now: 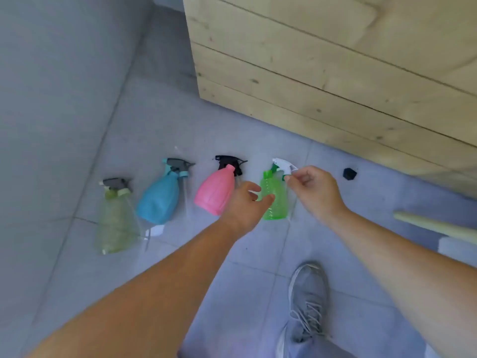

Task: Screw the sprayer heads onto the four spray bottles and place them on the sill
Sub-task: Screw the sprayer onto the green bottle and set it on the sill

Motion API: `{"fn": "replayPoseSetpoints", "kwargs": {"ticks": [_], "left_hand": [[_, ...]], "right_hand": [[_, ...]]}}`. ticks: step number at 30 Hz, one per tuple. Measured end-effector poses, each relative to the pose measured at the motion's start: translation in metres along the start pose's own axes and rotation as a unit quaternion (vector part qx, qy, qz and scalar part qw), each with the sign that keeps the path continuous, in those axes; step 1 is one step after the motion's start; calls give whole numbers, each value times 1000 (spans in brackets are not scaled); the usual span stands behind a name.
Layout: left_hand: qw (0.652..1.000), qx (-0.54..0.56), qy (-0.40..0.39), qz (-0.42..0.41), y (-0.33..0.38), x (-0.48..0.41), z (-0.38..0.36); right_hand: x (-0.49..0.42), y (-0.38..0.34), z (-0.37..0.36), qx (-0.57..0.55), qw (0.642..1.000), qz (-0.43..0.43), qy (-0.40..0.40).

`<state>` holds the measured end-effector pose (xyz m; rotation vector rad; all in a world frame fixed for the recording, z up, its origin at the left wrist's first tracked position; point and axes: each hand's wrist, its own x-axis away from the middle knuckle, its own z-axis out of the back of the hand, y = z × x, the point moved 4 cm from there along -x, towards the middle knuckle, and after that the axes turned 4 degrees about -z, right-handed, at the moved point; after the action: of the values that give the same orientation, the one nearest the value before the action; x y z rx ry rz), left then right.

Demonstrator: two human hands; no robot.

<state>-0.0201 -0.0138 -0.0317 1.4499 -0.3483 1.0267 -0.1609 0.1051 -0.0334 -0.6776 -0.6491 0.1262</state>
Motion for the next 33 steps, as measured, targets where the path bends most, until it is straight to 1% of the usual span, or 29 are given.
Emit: {"fn": "replayPoseSetpoints", "kwargs": {"ticks": [4,7,9,11,13,19,22,24,29,31,33], "left_hand": [[999,-32,-11,-4,-15,-40,-22],[999,-48,-7,-9,-28,-65,-39],[997,-81,-5,-17,-35,-75,-46],[993,-116,-5,-17,-39,-81,-52],[993,-119,-3,-13,-43,-85,-57],[996,-85,-3,6,-44,-96,-62],[998,-59,0,1,-45,-93,-62],[999,-38,-5,2,-48,-91,-63],[1000,8,-20,-18,-41,-80,-59],[998,54,-30,-22,-35,-72,-56],[994,96,-44,-20,-29,-61,-50]], "right_hand": [[-34,34,-14,23,999,-16,19],[-59,54,-21,46,998,-6,35],[-73,62,-25,59,997,-5,40],[-87,69,-27,64,997,-14,39],[-96,72,-30,61,997,-27,27],[-112,70,-34,97,995,-32,2],[-117,69,-35,120,991,-52,-7],[-118,69,-35,129,988,-73,-31],[-108,67,-28,59,981,-152,-105],[-98,59,-21,33,976,-162,-144],[-89,47,-10,40,975,-150,-162]]}}
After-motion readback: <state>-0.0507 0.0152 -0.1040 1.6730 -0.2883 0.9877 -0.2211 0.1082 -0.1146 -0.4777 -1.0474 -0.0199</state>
